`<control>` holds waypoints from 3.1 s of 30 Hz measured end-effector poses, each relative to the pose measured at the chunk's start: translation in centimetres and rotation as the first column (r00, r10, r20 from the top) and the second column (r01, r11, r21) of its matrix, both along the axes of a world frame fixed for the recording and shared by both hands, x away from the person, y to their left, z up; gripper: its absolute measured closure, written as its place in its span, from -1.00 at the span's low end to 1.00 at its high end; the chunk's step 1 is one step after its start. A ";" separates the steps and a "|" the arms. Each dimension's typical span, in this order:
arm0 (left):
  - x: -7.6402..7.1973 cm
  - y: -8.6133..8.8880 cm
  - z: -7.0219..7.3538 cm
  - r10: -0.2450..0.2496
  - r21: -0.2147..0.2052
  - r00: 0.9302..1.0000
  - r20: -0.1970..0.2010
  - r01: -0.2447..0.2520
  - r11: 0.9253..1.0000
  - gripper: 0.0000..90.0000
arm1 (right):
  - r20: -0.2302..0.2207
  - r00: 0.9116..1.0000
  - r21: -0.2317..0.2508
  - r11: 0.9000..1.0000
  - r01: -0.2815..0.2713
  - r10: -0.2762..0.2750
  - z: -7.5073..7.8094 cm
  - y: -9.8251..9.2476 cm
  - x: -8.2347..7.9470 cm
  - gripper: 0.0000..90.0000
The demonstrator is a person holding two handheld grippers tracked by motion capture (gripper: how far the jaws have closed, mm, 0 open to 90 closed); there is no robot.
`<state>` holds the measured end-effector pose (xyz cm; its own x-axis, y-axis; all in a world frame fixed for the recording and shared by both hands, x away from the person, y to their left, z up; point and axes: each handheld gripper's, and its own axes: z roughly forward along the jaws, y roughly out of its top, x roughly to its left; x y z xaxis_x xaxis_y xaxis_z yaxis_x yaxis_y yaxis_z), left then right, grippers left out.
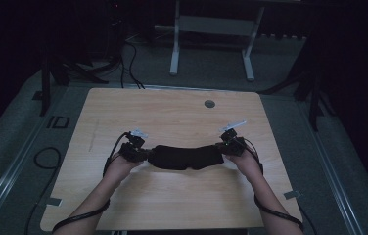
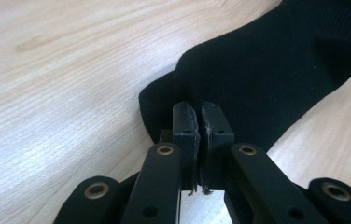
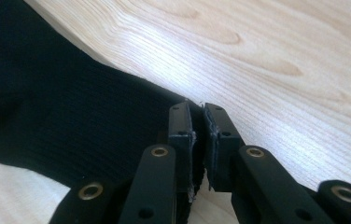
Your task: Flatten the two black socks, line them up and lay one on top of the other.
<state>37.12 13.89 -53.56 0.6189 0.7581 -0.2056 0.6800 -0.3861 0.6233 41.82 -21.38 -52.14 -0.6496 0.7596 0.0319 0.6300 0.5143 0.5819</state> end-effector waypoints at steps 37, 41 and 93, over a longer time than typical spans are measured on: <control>0.6 -4.2 -0.7 -0.025 0.002 0.999 0.047 0.025 1.000 0.98 | 0.043 0.984 0.119 0.977 -0.179 0.175 0.9 6.2 -3.5 1.00; 0.7 -4.4 -1.6 -0.031 0.027 0.999 0.037 0.030 0.999 0.98 | 0.013 0.979 0.116 0.973 -0.201 0.201 -0.4 7.1 -3.9 1.00; -0.4 -3.1 -1.1 -0.062 -0.075 0.991 0.121 0.072 0.995 0.51 | 0.037 0.999 0.127 0.991 -0.040 0.036 -1.3 -0.8 -2.1 0.64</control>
<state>36.69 10.80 -54.66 0.6914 0.6982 -0.1859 0.5740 -0.3746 0.7282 39.70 -22.21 -53.42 -0.6802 0.7256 0.1041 0.5899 0.4577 0.6652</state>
